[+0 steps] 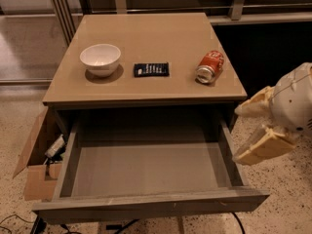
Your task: Close top drawer
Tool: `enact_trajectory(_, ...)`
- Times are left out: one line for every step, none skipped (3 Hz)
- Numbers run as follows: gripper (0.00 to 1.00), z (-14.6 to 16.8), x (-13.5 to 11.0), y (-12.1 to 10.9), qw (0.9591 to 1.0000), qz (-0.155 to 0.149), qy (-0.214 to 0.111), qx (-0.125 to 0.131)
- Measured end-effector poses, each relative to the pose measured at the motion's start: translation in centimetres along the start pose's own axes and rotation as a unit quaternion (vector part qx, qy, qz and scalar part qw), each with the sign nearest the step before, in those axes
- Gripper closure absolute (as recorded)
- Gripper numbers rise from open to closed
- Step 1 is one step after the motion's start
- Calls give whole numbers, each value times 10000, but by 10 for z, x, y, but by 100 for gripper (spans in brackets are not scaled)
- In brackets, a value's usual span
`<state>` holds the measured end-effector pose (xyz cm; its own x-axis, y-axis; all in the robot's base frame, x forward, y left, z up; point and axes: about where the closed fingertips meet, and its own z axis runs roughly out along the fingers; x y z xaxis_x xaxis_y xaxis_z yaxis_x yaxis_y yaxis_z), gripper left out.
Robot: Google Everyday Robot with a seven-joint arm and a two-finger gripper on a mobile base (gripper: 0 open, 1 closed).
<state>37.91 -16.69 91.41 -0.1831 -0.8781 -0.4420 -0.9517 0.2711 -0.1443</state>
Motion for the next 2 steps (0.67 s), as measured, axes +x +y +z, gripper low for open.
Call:
enact_trajectory(59, 37, 16, 34, 9991, 175, -232, -314)
enact_trajectory(83, 50, 24, 47, 9984, 249, -243, -457)
